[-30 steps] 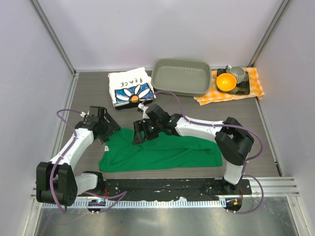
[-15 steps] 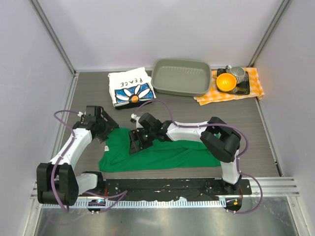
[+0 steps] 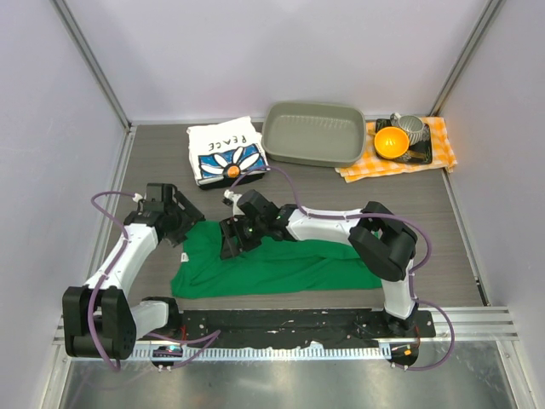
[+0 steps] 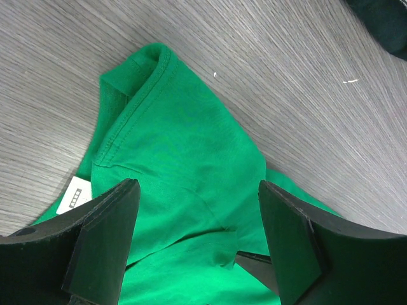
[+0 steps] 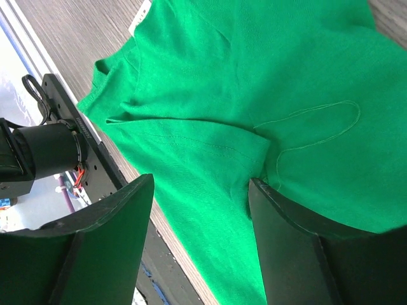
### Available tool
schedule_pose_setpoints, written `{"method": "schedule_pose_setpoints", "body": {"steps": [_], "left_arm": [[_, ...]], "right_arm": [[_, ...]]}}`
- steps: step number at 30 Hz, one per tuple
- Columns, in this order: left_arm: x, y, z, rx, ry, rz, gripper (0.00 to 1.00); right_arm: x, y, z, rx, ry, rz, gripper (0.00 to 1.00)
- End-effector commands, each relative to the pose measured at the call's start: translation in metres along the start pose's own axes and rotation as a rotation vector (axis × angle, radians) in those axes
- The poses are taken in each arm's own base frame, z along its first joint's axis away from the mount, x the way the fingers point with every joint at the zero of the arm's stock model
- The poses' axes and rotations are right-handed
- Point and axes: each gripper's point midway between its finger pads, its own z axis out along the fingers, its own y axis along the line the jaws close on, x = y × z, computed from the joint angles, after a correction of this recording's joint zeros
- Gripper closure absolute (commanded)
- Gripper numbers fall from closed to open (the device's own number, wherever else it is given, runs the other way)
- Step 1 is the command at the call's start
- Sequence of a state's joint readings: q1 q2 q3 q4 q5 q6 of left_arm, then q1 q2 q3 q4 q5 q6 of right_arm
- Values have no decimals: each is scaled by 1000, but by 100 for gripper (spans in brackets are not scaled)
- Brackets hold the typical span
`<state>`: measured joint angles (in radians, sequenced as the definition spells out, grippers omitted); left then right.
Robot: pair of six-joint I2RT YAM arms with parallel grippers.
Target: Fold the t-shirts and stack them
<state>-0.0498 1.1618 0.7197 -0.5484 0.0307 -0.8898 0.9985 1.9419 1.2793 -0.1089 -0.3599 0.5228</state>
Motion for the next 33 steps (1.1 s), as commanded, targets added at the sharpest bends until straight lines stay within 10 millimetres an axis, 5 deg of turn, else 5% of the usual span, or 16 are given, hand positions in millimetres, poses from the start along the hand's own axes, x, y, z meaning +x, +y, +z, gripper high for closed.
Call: {"method": "schedule_pose_setpoints", "body": {"steps": [1, 15, 21, 33], "left_arm": [[-9, -11, -5, 50, -31, -2, 21], [-8, -7, -6, 44, -29, 8, 21], [-10, -6, -7, 40, -34, 13, 21], [-7, -4, -2, 39, -22, 5, 21]], "right_arm": [[-25, 15, -3, -25, -60, -39, 34], [-18, -20, 9, 117, -46, -74, 35], [-14, -21, 17, 102, -33, -65, 37], [-22, -17, 6, 149, -65, -102, 70]]}}
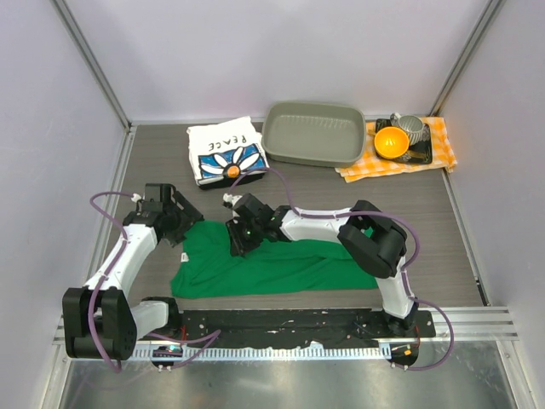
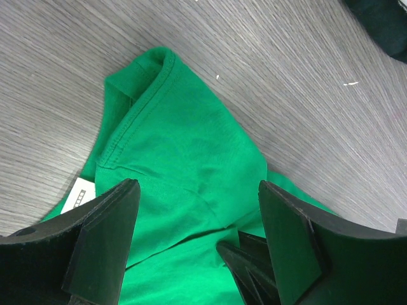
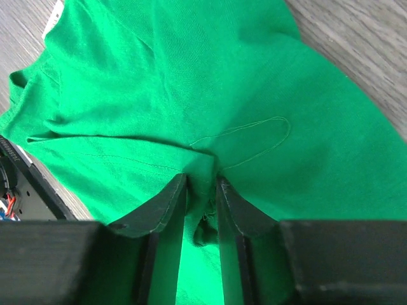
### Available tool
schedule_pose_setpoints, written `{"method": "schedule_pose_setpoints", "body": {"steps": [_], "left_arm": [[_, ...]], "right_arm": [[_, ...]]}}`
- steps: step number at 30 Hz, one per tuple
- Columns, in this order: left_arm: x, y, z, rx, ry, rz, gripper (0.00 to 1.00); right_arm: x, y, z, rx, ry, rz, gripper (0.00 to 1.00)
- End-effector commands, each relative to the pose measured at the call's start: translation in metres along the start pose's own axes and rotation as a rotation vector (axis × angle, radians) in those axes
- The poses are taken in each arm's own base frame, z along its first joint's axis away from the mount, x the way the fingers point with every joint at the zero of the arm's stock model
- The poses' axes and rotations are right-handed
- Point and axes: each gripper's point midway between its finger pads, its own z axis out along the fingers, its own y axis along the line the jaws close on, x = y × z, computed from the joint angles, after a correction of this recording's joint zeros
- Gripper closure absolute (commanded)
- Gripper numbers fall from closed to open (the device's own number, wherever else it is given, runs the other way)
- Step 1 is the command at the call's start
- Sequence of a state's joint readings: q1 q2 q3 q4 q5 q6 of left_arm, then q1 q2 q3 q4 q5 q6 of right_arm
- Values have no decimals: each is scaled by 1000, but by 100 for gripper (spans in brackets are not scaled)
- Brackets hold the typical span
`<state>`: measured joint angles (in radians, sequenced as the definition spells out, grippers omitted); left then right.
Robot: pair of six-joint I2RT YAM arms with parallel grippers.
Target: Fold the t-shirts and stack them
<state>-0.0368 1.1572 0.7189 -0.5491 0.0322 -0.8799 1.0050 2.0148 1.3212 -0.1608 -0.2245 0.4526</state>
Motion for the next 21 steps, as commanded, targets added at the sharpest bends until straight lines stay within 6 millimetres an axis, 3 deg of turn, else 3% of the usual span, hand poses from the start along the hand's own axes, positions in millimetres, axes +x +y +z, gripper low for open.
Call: {"method": "schedule_pose_setpoints", "body": {"steps": [1, 6, 14, 21], "left_arm": [[-3, -5, -1, 38, -13, 5, 21], [-1, -6, 0, 43, -7, 4, 21], [1, -3, 0, 45, -3, 4, 21], [3, -5, -1, 59, -3, -6, 21]], "right_arm": [[-27, 15, -15, 6, -78, -49, 71], [-27, 18, -25, 57, -108, -86, 86], [-11, 37, -53, 142, -159, -190, 87], [32, 49, -60, 142, -95, -227, 85]]}}
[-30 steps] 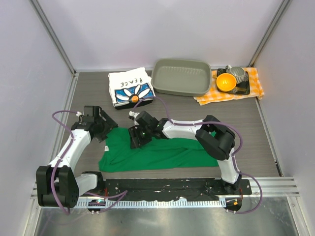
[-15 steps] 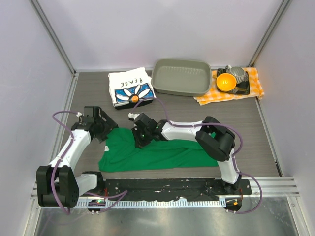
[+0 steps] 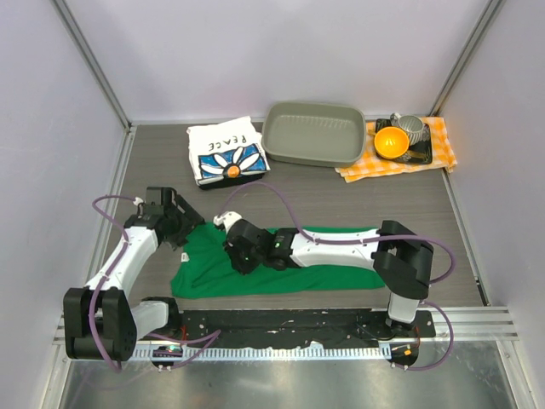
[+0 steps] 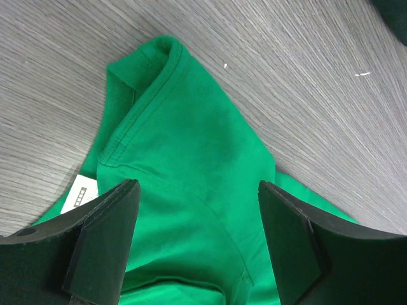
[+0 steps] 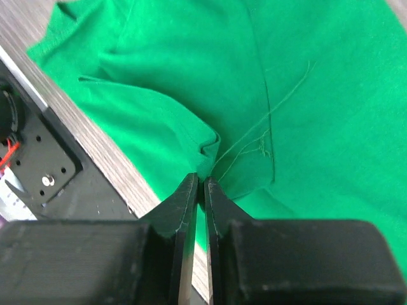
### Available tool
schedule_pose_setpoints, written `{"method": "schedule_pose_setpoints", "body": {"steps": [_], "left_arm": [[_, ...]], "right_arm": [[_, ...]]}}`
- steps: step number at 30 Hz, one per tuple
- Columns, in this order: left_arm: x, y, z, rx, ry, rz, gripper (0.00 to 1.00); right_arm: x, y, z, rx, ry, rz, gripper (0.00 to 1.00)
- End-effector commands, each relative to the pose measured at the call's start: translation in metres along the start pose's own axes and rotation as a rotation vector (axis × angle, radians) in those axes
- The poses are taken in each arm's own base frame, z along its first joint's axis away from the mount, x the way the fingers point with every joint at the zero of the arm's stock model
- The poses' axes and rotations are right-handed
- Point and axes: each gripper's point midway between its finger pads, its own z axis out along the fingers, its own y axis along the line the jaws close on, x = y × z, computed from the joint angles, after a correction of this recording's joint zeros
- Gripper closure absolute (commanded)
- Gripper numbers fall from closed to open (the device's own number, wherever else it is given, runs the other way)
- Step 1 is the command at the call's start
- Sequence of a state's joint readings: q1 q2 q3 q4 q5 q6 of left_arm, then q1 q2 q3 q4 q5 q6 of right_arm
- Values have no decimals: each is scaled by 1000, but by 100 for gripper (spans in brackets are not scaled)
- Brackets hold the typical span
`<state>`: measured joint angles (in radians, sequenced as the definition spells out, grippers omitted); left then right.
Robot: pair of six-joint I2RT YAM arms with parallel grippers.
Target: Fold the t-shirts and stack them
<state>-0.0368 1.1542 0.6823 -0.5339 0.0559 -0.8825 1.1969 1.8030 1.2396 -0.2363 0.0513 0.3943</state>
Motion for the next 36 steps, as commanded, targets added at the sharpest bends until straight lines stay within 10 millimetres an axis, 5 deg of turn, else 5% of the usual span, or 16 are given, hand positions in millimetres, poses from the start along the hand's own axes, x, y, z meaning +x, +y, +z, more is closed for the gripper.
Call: {"method": "schedule_pose_setpoints", "body": {"steps": [1, 4, 8, 11, 13, 18, 20, 21, 23, 24, 25, 30, 36], "left_arm": [[-7, -11, -6, 60, -31, -2, 21], [-6, -11, -6, 64, -30, -2, 21], [-6, -9, -6, 62, -32, 3, 21], [-3, -10, -6, 70, -17, 13, 21], [-2, -14, -9, 88, -8, 15, 22], [3, -19, -27, 119, -7, 29, 24], [-8, -17, -44, 113, -88, 34, 24], [-9, -9, -52, 81, -104, 32, 24], [-31, -6, -78, 60, -242, 17, 23], [-36, -4, -87, 56, -274, 14, 23], [-40, -4, -99, 51, -298, 12, 22], [-44, 1, -115, 1, -290, 52, 19], [-55, 12, -123, -25, -367, 2, 16]], "right_arm": [[26, 5, -13, 24, 31, -39, 85], [56, 7, -11, 17, 99, -46, 74], [80, -1, -8, 58, 155, -49, 41], [63, -6, -18, 100, 92, -45, 14], [40, -8, -30, 133, 15, -47, 4], [-24, -9, -49, 202, -139, -93, 3], [-34, -10, -38, 203, -135, -105, 2], [-54, -3, -37, 187, -165, -110, 2], [-48, -1, -9, 167, -94, -126, 2], [-67, 12, -6, 129, -116, -132, 2], [-54, 20, 16, 86, -57, -141, 2], [-58, 55, 49, -56, 2, -135, 2], [-25, 55, 71, -89, 109, -155, 3]]}}
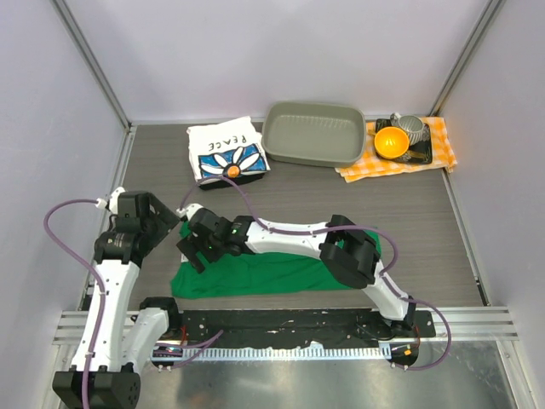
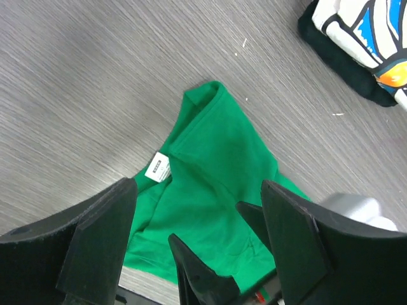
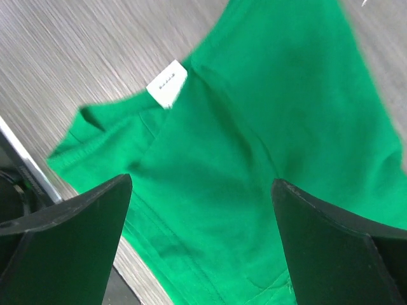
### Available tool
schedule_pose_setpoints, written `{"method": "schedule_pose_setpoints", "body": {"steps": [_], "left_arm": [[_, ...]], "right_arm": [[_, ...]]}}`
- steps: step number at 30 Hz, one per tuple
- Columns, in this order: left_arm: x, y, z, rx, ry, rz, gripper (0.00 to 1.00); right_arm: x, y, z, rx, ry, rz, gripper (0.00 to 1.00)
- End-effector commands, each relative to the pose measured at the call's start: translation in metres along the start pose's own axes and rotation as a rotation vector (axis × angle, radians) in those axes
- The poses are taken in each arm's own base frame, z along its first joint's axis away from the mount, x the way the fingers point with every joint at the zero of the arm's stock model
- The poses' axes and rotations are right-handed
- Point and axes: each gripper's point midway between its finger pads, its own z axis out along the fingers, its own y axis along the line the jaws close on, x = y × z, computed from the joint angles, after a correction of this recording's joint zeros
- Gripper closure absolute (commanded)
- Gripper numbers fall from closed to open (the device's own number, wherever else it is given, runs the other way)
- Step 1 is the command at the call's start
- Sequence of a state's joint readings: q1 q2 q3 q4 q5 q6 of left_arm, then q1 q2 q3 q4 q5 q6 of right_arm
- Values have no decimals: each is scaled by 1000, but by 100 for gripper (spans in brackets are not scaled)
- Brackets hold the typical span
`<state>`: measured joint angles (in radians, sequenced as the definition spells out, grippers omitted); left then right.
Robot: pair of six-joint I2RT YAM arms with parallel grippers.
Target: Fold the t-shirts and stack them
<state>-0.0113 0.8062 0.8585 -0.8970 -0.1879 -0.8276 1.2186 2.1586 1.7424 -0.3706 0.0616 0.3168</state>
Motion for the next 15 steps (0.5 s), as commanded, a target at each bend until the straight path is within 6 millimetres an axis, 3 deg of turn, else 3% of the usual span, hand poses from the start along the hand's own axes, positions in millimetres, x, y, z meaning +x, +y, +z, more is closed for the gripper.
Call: {"method": "schedule_pose_setpoints", "body": {"steps": [1, 10, 15], "left_arm": [[-17, -6, -13, 32, -75, -37, 16], [-27, 4, -20, 5, -149, -100, 16], [-27, 2, -21, 13, -146, -91, 16]], "right_arm": [[37, 18, 5, -83, 130, -75, 2], [78, -3, 25, -16, 223, -114, 3], [88, -46, 48, 196, 252, -73, 3]]}}
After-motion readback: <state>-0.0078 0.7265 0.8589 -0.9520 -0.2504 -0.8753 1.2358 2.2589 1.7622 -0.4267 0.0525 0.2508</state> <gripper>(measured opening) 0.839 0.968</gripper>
